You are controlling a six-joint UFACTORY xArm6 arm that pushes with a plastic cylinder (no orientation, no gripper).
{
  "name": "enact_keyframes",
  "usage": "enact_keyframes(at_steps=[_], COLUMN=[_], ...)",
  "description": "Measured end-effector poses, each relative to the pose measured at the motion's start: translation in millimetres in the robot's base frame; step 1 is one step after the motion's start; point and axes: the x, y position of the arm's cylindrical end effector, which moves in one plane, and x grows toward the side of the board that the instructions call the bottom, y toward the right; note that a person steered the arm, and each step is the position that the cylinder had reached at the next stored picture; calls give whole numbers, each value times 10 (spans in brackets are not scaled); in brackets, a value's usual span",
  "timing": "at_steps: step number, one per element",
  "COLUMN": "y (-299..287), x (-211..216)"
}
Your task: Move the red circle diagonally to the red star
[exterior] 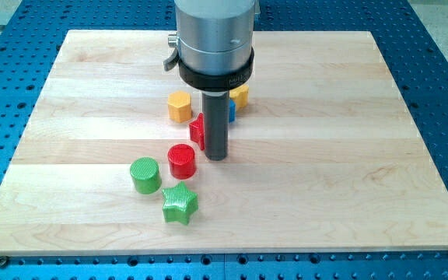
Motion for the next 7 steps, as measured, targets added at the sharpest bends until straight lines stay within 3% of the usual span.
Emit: enact_keyframes(at_steps=[1,2,3,4,5,7], y=[-183,115,-447,-906,-981,-950], x=[-85,382,591,512,133,486])
